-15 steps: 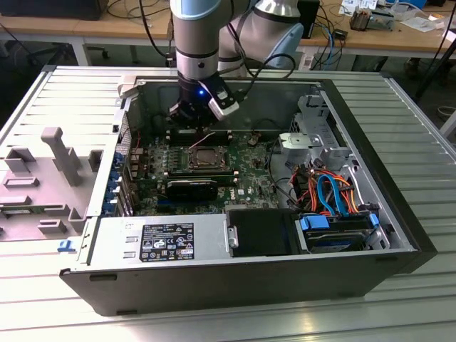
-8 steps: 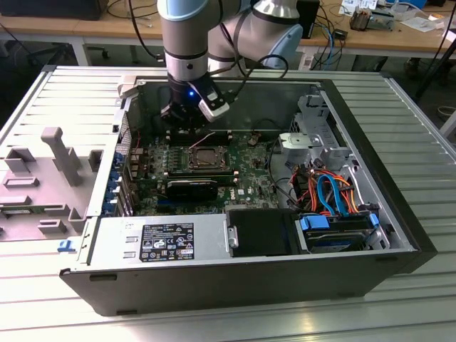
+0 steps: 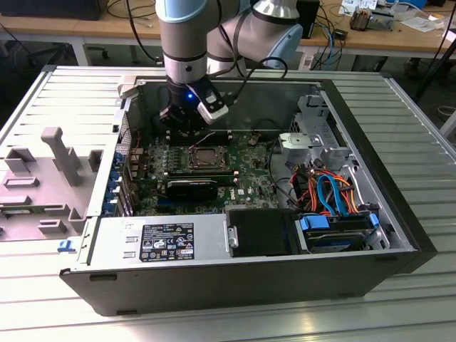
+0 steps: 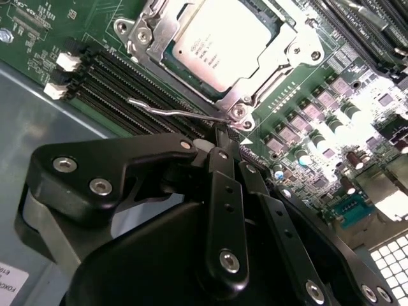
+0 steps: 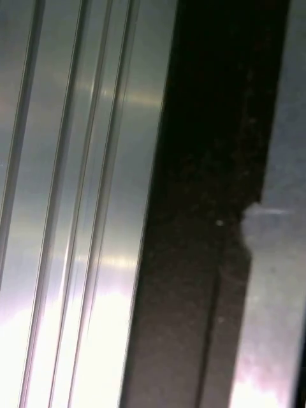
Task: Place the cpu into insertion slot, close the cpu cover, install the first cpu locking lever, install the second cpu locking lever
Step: 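Install the first cpu locking lever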
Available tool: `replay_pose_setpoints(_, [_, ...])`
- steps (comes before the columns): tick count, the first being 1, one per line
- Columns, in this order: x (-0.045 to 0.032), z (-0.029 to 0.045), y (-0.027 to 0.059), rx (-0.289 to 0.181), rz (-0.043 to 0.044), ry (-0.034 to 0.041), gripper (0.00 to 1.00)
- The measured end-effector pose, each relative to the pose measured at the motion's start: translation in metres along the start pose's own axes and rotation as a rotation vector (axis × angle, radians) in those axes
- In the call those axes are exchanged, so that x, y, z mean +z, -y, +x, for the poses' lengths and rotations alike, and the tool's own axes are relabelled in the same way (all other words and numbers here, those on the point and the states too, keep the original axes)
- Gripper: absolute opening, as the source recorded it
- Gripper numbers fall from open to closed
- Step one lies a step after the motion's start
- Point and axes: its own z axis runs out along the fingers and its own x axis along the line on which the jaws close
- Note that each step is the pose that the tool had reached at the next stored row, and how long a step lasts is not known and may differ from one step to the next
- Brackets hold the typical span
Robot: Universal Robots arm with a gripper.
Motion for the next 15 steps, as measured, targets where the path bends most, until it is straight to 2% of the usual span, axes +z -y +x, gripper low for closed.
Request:
replay_pose_setpoints(7, [0.0053,-0.0004,0.0014,0.000,0.0001,-0.0002,0.11])
replay_pose_setpoints(15, [0.0093,-0.0074,0.0026,0.000,0.0002,-0.0002,0.11])
